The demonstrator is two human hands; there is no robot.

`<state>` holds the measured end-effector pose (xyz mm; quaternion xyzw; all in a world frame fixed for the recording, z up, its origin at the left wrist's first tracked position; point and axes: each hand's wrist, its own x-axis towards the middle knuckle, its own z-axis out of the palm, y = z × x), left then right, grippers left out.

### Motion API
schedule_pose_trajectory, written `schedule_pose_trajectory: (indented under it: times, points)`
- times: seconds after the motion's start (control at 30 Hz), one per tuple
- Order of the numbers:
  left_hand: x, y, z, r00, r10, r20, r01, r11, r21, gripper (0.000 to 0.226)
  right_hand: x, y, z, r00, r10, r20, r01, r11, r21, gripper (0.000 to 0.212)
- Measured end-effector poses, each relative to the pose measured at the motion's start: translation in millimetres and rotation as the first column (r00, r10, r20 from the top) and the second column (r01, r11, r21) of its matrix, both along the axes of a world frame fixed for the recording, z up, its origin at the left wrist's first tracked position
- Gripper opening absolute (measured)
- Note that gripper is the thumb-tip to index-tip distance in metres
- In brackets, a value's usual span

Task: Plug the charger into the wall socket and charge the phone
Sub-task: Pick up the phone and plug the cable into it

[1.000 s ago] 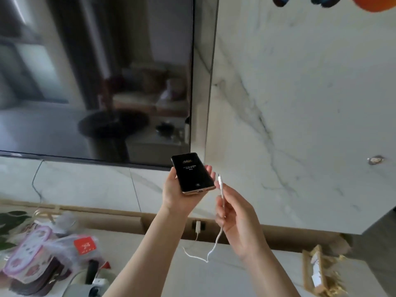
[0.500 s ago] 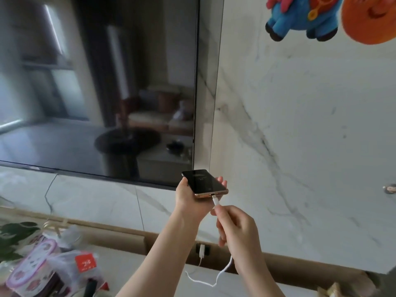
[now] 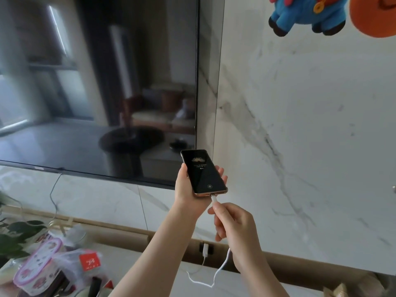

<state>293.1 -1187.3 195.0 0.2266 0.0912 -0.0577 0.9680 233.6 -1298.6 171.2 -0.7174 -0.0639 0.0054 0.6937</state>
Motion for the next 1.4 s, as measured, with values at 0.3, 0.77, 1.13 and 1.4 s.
schedule_pose_trajectory:
  times: [0.3, 0.77, 1.13, 1.4]
  points:
    - [10, 8, -5, 0.996, -0.078, 0.036, 0.076, 0.995, 0.062, 0.065, 6, 7, -4, 0.999, 0.005, -0.045, -0.005, 1.0, -0.007, 0.023]
    - [18, 14, -24, 0.987, -0.138, 0.084, 0.138, 0.99, 0.009, 0.071, 8, 22, -26, 0.976, -0.192, -0.1, 0.196, 0.98, 0.025, 0.02]
    - [20, 19, -29, 0.99, -0.116, 0.079, 0.109, 0.99, 0.094, 0.071, 11, 39, -25, 0.971, -0.211, -0.114, 0.217, 0.975, 0.046, 0.026]
    - [16, 25, -35, 0.987, -0.111, 0.117, 0.088, 0.979, 0.182, 0.059, 8, 34, -33, 0.99, -0.085, -0.109, 0.091, 0.995, 0.046, 0.021]
